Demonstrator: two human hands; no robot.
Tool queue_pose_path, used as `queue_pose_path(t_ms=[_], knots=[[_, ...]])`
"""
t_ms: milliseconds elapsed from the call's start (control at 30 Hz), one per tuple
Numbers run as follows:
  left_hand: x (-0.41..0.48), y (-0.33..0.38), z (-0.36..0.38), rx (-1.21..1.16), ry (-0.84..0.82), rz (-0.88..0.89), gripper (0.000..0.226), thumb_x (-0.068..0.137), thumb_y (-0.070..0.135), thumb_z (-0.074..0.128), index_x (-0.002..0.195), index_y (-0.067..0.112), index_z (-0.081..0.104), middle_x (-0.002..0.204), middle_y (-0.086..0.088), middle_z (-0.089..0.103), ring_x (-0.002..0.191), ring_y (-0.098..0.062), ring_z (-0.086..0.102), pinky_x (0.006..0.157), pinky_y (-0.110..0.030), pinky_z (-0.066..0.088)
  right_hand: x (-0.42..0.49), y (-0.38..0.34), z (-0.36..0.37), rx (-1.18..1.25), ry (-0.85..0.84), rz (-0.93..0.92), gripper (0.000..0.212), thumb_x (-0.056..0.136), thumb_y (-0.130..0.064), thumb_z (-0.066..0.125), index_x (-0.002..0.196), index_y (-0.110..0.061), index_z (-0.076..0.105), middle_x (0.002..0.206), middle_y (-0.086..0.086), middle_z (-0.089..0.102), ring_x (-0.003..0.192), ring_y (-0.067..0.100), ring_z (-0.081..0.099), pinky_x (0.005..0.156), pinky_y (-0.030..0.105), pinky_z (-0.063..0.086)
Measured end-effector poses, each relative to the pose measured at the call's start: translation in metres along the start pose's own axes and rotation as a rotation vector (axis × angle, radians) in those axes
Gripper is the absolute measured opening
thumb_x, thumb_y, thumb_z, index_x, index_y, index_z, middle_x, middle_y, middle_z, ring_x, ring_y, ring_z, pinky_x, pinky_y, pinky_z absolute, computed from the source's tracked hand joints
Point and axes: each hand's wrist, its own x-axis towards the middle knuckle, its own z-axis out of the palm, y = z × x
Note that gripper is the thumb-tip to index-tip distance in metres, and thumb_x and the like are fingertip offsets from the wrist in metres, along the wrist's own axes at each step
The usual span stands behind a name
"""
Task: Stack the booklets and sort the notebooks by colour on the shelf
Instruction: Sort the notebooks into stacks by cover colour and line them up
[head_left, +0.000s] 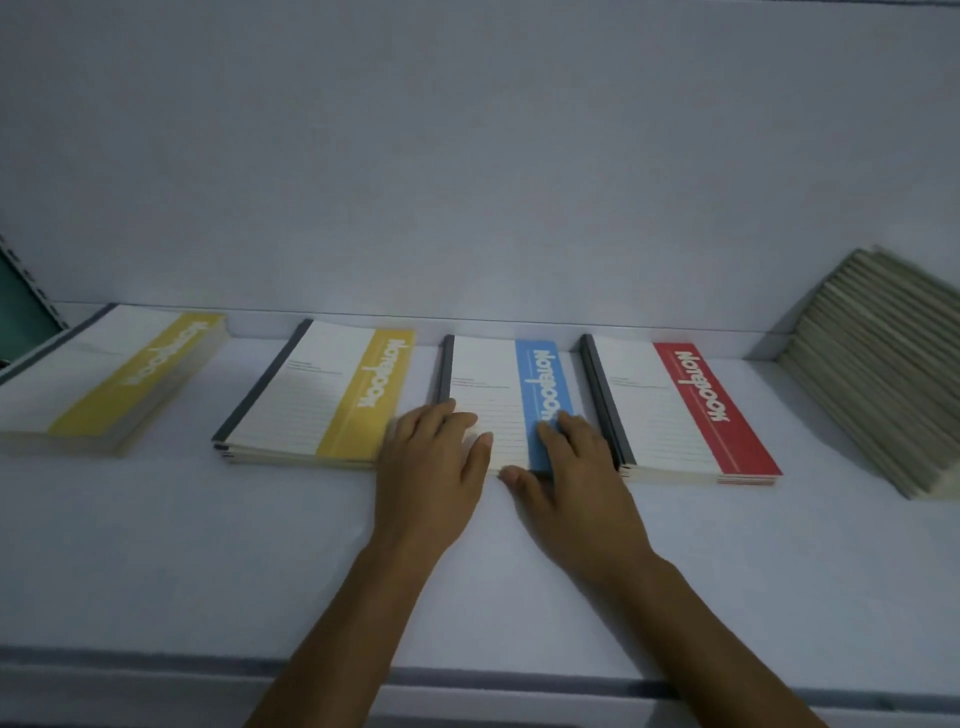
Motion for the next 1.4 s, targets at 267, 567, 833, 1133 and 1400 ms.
queue_pose_path(t_ms=[267,567,833,1133,1400], knots=[[0.004,0.0,0.006,-0.012,-0.007,-0.043,0.036,0.092,0.029,0.057,0.121,0.008,0.061,0.136,-0.01,0.053,0.123,-0.026,0.049,0.099,-0.034,0.04,0.004,0.003,0.001,0.044,0.044,-0.005,0.066,0.089,-0.059,0.048,0.142,-0.02,0.036,0.15,-0.002,0.029,0.138,0.013,0.021,0.107,0.027,0.032],[0.001,0.004,0.004,0.105,0.025,0.031,0.027,0.089,0.026,0.062,0.11,0.009,0.068,0.121,-0.01,0.063,0.115,-0.028,0.055,0.096,-0.042,0.045,0.006,0.003,0.002,0.068,0.07,-0.023,0.059,0.091,-0.057,0.045,0.138,-0.021,0.044,0.148,-0.001,0.034,0.136,0.014,0.027,0.106,0.03,0.035],[-0.005,0.011,0.002,0.225,0.069,0.108,0.016,0.088,0.023,0.061,0.098,0.014,0.069,0.102,-0.002,0.07,0.093,-0.023,0.063,0.078,-0.037,0.048,0.002,0.001,0.001,0.072,0.074,-0.016,0.057,0.091,-0.053,0.049,0.136,-0.019,0.045,0.146,0.002,0.037,0.134,0.018,0.03,0.105,0.031,0.037],[0.005,0.003,-0.015,0.06,0.078,0.071,0.029,0.095,0.034,0.048,0.117,0.022,0.064,0.125,0.005,0.061,0.116,-0.015,0.052,0.097,-0.031,0.037,-0.002,-0.021,-0.02,0.29,0.255,-0.004,0.041,0.089,-0.033,0.061,0.126,-0.015,0.056,0.135,0.005,0.051,0.127,0.019,0.043,0.098,0.023,0.032],[0.003,-0.066,-0.084,-0.084,0.2,0.021,0.024,0.094,0.029,0.053,0.111,0.019,0.067,0.12,0.004,0.064,0.115,-0.016,0.054,0.096,-0.032,0.04,0.006,-0.123,0.02,0.403,0.131,-0.135,0.025,0.093,-0.033,0.055,0.115,-0.022,0.06,0.116,-0.01,0.057,0.104,0.002,0.047,0.084,-0.002,0.024]])
